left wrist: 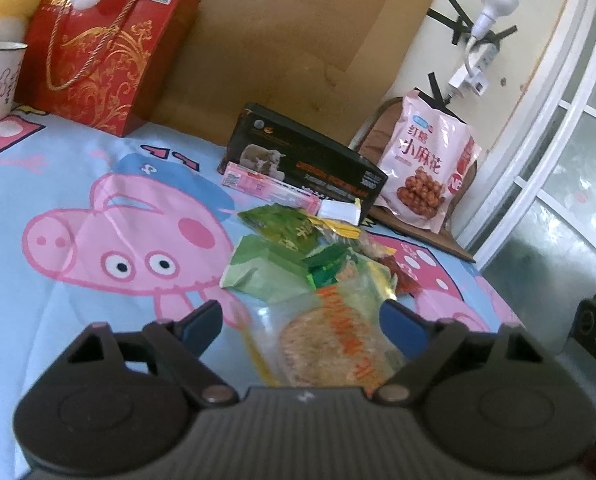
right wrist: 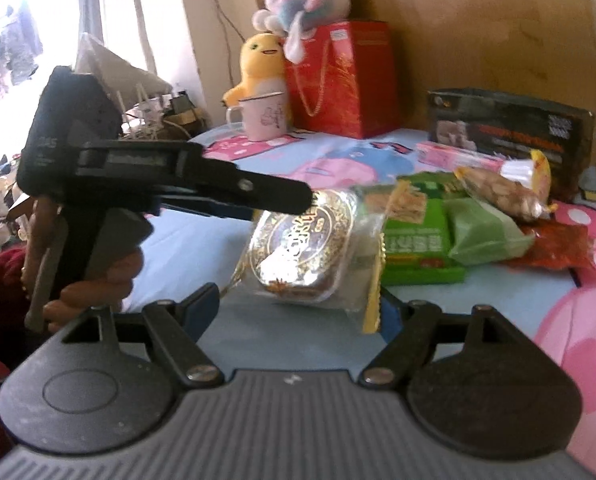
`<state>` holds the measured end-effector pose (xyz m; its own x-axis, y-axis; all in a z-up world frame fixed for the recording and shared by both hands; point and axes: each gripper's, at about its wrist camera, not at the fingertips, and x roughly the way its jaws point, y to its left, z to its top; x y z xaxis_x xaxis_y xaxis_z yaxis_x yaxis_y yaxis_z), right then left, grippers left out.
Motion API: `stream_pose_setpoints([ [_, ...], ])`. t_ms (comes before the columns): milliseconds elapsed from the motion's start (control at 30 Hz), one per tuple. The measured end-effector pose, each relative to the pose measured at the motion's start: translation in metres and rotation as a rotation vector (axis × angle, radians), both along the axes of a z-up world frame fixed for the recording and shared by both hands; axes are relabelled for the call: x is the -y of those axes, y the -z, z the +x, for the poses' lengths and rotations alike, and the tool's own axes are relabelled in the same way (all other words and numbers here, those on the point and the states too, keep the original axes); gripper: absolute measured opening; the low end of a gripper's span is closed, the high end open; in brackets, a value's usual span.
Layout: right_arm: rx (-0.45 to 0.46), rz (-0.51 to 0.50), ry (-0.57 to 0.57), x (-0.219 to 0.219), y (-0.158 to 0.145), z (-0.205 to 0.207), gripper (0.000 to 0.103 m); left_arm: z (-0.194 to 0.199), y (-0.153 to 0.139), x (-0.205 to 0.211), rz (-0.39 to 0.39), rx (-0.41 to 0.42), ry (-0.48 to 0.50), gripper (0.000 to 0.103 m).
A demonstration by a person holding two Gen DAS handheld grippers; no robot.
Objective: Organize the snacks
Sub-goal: 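Move the left tool to the clear sesame snack bag and grasp it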
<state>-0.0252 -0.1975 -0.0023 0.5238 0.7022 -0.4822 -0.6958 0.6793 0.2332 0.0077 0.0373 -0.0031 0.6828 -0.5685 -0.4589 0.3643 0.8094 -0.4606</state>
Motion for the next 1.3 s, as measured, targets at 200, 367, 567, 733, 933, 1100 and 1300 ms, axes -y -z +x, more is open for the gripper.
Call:
stream_pose_setpoints([
  [200, -0.041, 0.011, 0.086, 0.018, 0.005, 0.004, 0.081, 0.000, 0.001, -0.001, -0.006, 0.001, 0.003, 0.090],
  [367, -0.049, 0.023, 0.103, 0.019, 0.006, 0.003, 0.081, -0.001, 0.000, 0.000, -0.003, 0.008, 0.008, 0.091],
  [567, -0.045, 0.016, 0.094, 0.016, 0.006, 0.002, 0.081, -0.002, 0.000, 0.000, -0.005, 0.011, 0.012, 0.092],
  [733, -0.045, 0.015, 0.094, 0.017, 0.006, 0.002, 0.081, -0.002, 0.000, 0.000, -0.008, 0.011, 0.016, 0.092],
  [933, -0.042, 0.010, 0.082, 0.015, 0.006, 0.003, 0.081, -0.001, 0.000, 0.001, -0.006, 0.006, 0.026, 0.092],
  [1100, -0.028, -0.011, 0.072, 0.011, 0.006, 0.002, 0.081, -0.001, 0.000, -0.002, -0.026, -0.005, 0.039, 0.092],
  [1300, -0.020, -0.020, 0.061, 0.010, 0.006, 0.005, 0.081, 0.001, 0.003, 0.000, -0.030, -0.036, 0.068, 0.081],
])
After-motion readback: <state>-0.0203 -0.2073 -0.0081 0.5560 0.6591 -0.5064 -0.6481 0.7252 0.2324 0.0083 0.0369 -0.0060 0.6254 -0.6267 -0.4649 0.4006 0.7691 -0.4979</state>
